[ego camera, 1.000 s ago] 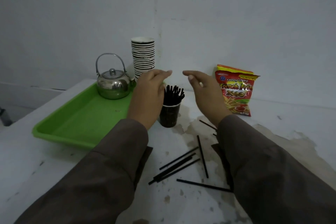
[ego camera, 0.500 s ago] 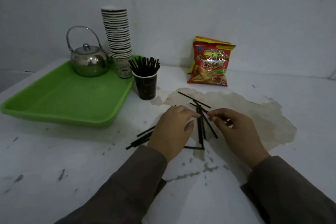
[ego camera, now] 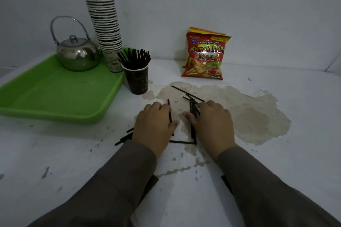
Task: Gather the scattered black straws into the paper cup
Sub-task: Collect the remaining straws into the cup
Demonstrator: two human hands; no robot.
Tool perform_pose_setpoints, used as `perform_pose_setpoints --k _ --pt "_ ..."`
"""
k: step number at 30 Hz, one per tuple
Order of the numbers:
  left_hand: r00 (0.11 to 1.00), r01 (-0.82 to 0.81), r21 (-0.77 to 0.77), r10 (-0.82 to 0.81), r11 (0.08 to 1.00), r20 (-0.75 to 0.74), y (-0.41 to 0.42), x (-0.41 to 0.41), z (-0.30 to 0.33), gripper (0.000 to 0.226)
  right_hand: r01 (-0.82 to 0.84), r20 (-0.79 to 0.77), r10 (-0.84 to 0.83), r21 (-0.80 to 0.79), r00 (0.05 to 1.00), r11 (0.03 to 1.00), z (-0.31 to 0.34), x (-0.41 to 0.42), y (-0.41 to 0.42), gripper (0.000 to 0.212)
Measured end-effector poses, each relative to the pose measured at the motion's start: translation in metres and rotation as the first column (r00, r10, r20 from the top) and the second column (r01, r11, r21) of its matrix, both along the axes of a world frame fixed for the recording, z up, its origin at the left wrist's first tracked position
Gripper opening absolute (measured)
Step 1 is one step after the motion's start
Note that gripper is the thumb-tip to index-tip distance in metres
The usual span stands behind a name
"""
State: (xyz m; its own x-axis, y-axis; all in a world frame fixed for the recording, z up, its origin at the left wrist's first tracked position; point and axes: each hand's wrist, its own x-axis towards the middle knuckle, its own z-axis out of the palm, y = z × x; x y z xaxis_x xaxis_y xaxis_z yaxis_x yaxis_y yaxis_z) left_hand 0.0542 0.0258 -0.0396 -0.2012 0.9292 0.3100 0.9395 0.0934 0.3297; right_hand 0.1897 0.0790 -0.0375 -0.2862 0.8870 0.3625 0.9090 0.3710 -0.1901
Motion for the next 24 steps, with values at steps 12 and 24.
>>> perform_pose_setpoints --k 12,24 --pt "0.997 0.019 0.072 -0.024 0.997 0.072 -0.001 -0.004 0.003 0.026 -0.034 -0.175 0.009 -0.145 0.985 0.989 0.010 -0.004 -0.008 0.014" --pt "0.989 0.074 -0.289 -0.033 0.955 0.146 -0.006 -0.037 0.025 0.030 -0.370 -0.692 -0.121 -0.515 0.712 0.773 0.029 0.021 -0.012 0.018"
